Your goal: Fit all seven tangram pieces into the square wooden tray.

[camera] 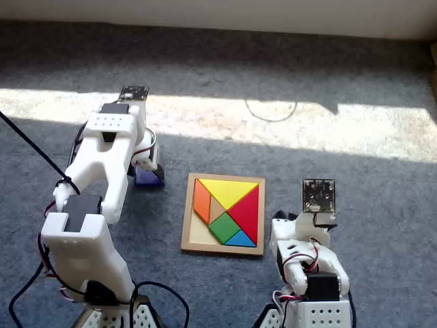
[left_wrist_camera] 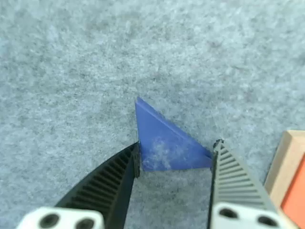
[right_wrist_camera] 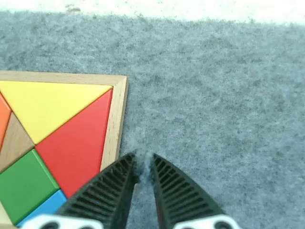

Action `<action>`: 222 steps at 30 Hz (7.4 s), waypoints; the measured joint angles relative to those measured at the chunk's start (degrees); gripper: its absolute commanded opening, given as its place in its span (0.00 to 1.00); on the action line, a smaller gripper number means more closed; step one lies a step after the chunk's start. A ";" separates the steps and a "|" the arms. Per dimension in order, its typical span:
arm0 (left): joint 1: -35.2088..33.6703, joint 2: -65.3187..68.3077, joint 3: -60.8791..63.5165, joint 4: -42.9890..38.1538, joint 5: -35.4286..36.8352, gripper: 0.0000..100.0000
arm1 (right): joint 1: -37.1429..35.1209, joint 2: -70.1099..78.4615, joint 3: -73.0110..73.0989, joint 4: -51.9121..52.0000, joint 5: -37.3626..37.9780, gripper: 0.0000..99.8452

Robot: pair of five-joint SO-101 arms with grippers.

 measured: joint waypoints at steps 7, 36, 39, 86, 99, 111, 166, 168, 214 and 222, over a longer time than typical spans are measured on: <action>-0.09 0.35 -14.15 19.34 0.26 0.25 | 0.00 0.00 0.00 0.00 0.00 0.01; 0.18 0.09 6.86 -3.25 39.82 0.25 | 0.00 0.00 0.00 0.00 0.00 0.01; 0.18 0.09 6.95 -3.34 40.00 0.25 | 0.00 0.00 0.00 0.00 0.00 0.01; -5.63 0.26 1.41 2.90 23.03 0.25 | 0.00 0.00 0.00 0.00 0.00 0.01; -6.77 0.79 1.41 2.90 23.03 0.25 | 0.00 0.00 0.00 0.00 0.00 0.01; -6.77 10.90 -7.91 7.91 22.77 0.24 | 0.00 0.00 0.00 0.00 0.00 0.01; 30.07 -20.22 24.18 -1.23 45.80 0.12 | 0.00 0.00 0.00 0.00 0.00 0.01; 30.59 -20.22 24.18 -1.76 46.95 0.19 | 0.00 0.00 0.00 0.00 0.00 0.01; 29.71 -20.92 30.95 -6.95 42.81 0.01 | 1.41 0.00 0.00 0.00 0.00 0.01; 34.20 -20.92 30.95 -6.24 42.81 0.01 | 1.41 0.00 0.00 0.00 0.00 0.01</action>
